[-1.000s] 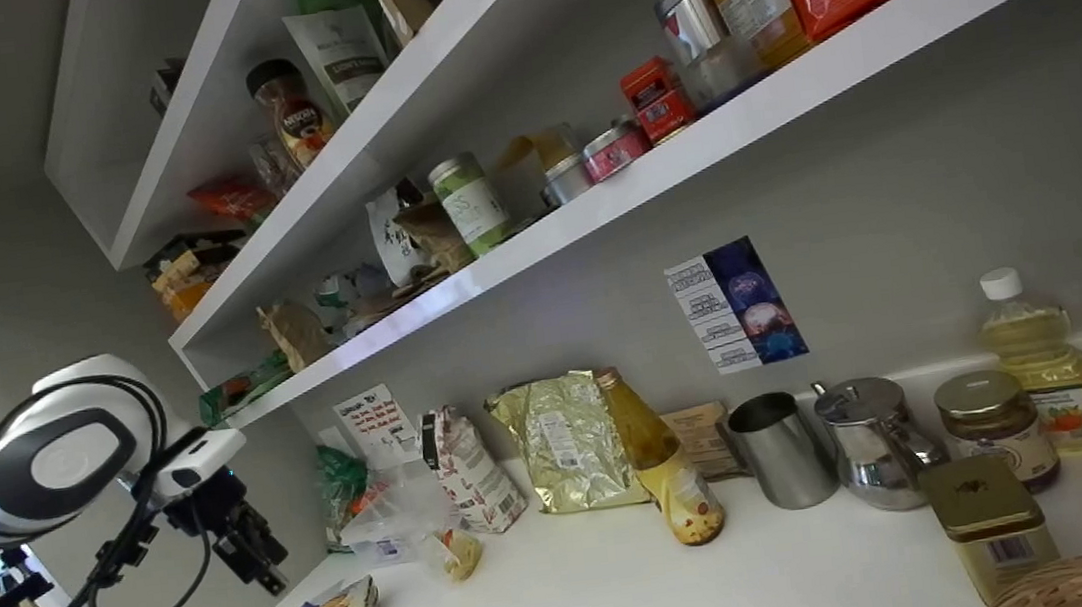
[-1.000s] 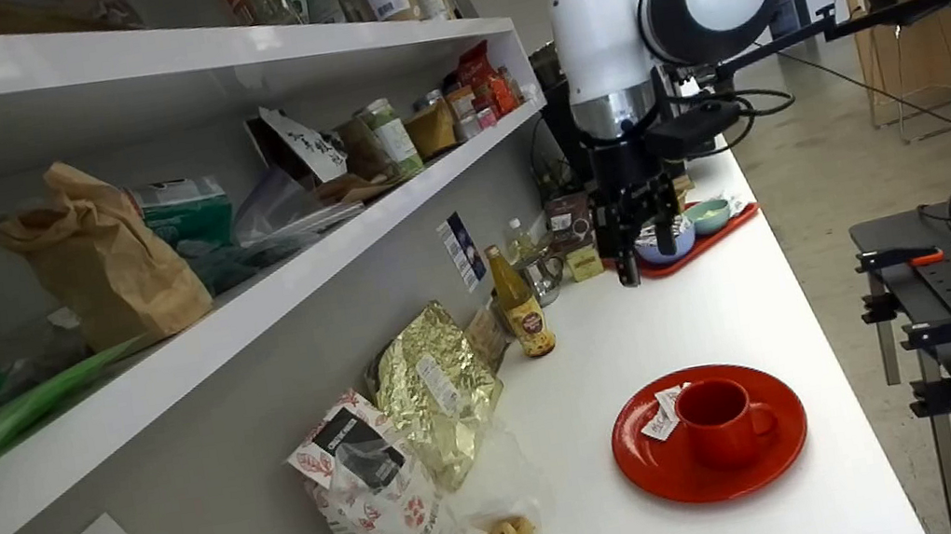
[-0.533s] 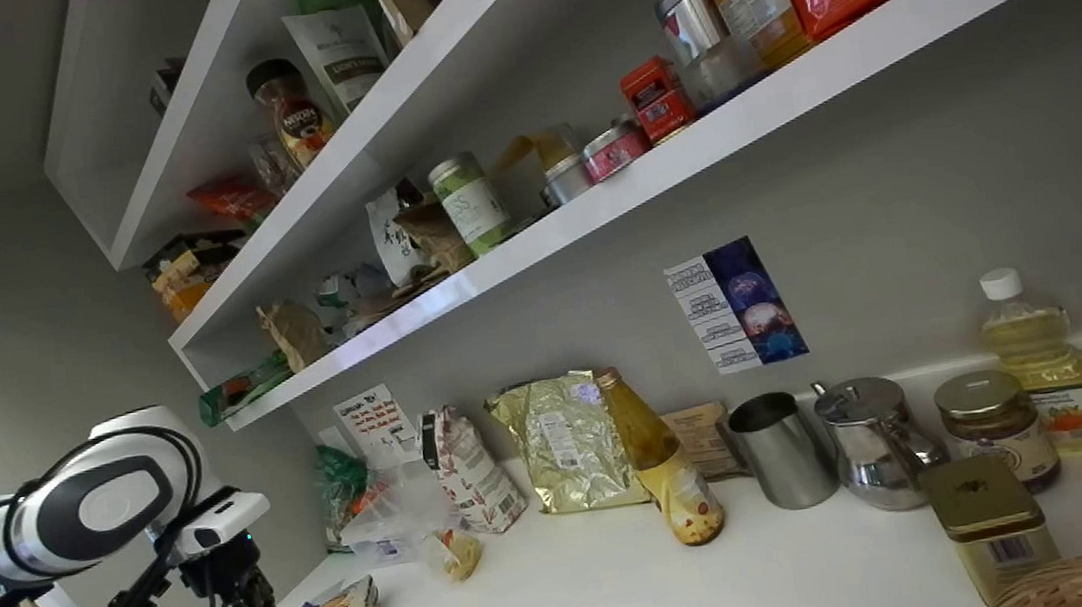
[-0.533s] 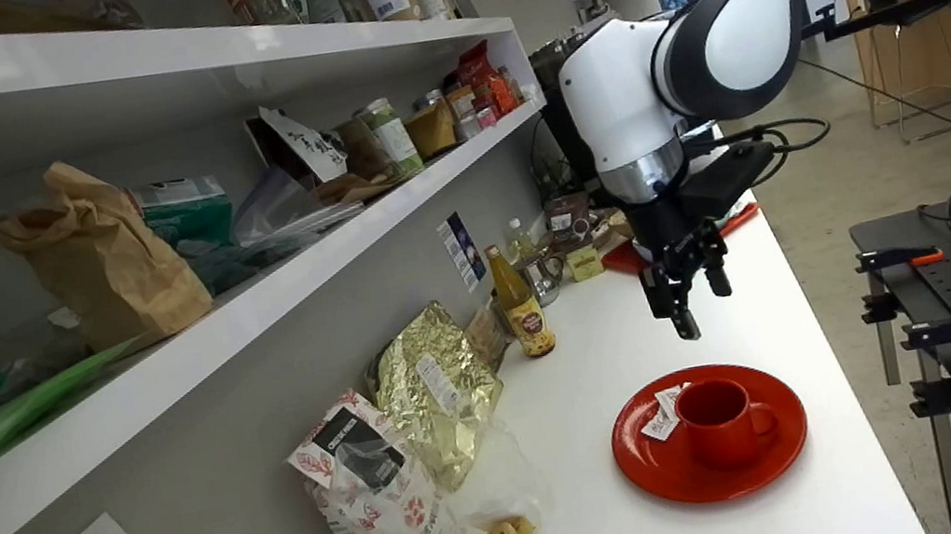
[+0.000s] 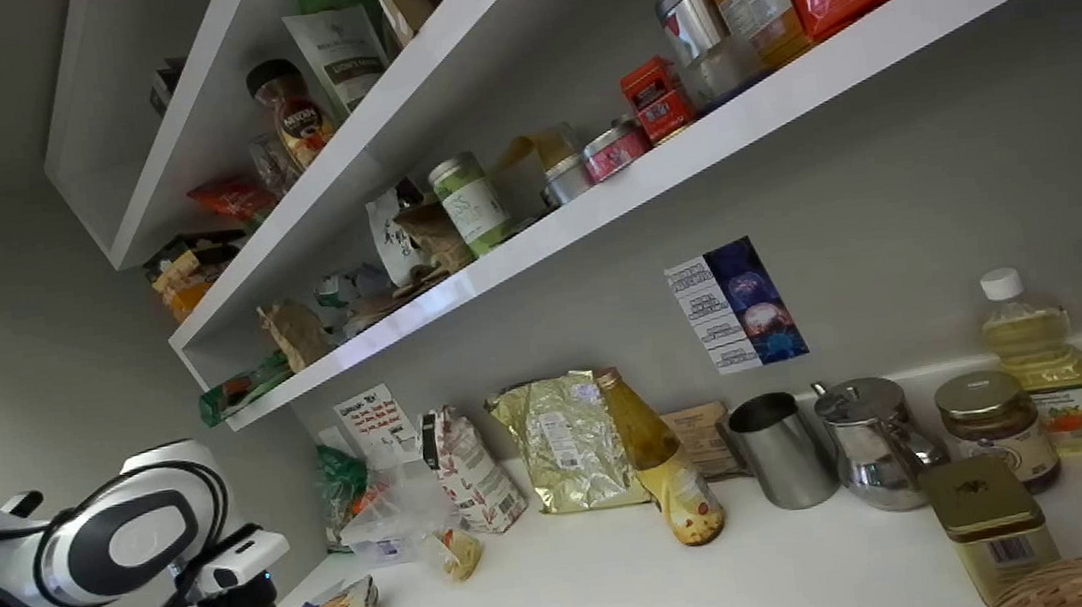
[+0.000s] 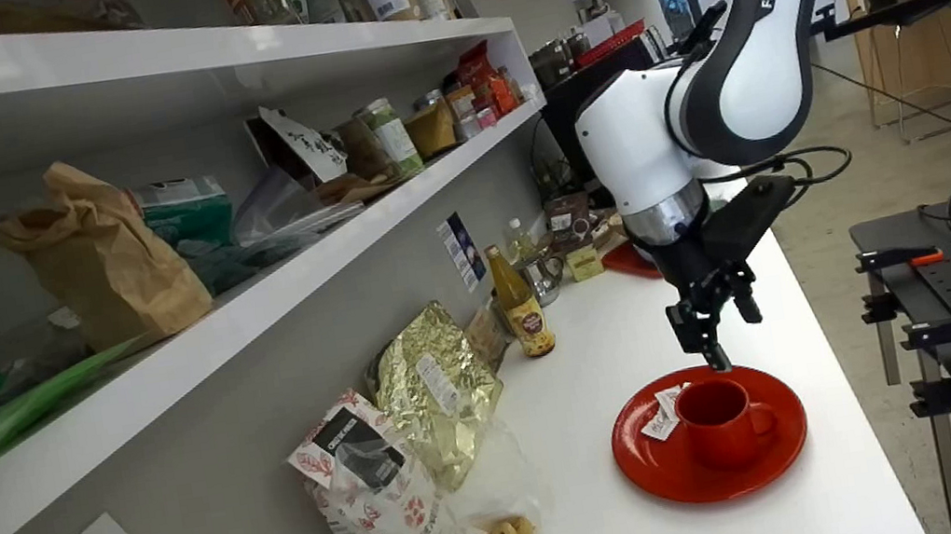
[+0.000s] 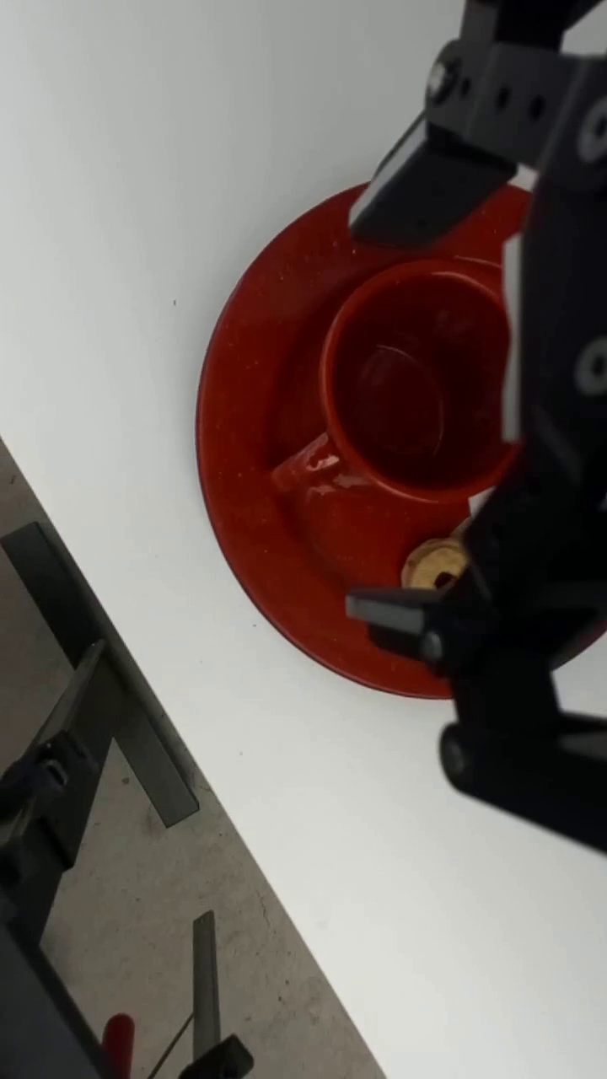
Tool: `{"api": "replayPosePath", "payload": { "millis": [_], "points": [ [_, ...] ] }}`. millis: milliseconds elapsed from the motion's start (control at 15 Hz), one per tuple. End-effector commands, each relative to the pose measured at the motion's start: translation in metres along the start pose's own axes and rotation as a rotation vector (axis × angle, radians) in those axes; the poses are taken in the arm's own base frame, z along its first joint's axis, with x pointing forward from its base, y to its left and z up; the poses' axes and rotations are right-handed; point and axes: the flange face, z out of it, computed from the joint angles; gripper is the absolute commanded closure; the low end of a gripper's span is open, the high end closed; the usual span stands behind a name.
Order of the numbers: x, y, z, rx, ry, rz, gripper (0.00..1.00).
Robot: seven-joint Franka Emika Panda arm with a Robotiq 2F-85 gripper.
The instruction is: Remove the red mug from the red plate.
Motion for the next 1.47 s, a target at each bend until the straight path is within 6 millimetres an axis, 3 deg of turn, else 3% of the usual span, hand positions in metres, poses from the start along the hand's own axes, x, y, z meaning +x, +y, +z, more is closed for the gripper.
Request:
{"api": "replayPosePath", "payload": {
  "millis": [0, 267, 733, 1400],
  "points": [
    [0.010, 0.002, 0.028, -0.007, 0.020, 0.057, 0.00],
    [0.029, 0.008, 0.044, 0.017, 0.040, 0.121, 0.00],
    [0.064, 0.020, 0.051, 0.052, 0.082, 0.180, 0.00],
    [0.069, 0.016, 0.061, 0.034, 0.060, 0.178, 0.00]
  ]
}}
